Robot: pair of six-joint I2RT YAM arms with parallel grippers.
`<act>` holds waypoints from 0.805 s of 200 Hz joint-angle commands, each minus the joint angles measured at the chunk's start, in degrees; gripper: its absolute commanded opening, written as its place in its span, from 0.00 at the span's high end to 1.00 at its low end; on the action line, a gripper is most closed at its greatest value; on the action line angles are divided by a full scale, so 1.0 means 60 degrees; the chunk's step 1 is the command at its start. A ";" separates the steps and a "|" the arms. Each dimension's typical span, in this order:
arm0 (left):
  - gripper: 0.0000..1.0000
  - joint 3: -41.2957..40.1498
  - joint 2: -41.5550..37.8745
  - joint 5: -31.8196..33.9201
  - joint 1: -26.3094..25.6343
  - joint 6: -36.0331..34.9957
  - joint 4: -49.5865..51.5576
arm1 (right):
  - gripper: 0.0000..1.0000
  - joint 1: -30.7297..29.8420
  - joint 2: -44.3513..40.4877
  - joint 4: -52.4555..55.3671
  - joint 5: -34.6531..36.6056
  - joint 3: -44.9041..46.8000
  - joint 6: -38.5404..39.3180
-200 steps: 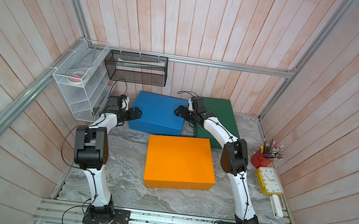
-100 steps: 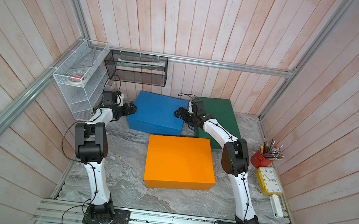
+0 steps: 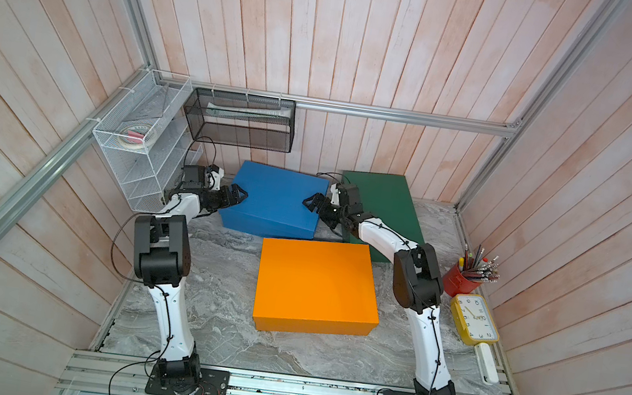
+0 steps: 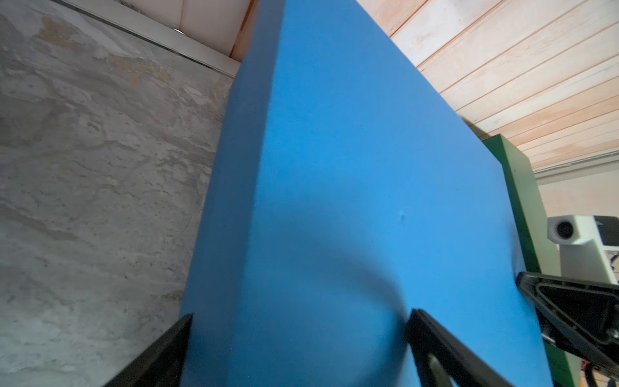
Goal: Stack the shoeboxes
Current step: Pick up the shoebox from the center of the board.
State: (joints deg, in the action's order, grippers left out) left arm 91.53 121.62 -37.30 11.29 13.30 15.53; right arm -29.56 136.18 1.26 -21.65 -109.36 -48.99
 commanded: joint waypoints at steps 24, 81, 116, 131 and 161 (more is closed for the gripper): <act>0.00 -0.0466 -0.0071 -0.0420 -0.0242 0.0034 -0.0222 | 0.03 -0.0006 0.0097 -0.0488 -0.0985 -0.0121 -0.0217; 0.00 -0.0522 -0.0921 -0.0562 -0.0429 0.0189 -0.0523 | 0.14 0.0145 0.0195 -0.0612 -0.1473 -0.1103 -0.0520; 0.01 -0.0281 -0.1202 -0.0562 -0.0559 0.0366 -0.0432 | 0.19 0.0286 0.0337 -0.0466 -0.1753 -0.1778 -0.0767; 0.02 -0.0185 -0.1289 -0.0632 -0.0627 0.0440 -0.0407 | 0.21 0.0336 0.0447 -0.0430 -0.1985 -0.2005 -0.0918; 0.02 -0.0181 -0.1519 -0.0639 -0.0781 0.0523 -0.0400 | 0.22 0.0362 0.0419 -0.0302 -0.2103 -0.2109 -0.0984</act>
State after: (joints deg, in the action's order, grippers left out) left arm 88.75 115.07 -36.95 9.58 16.12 13.08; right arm -25.43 137.49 1.26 -27.86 -120.01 -53.19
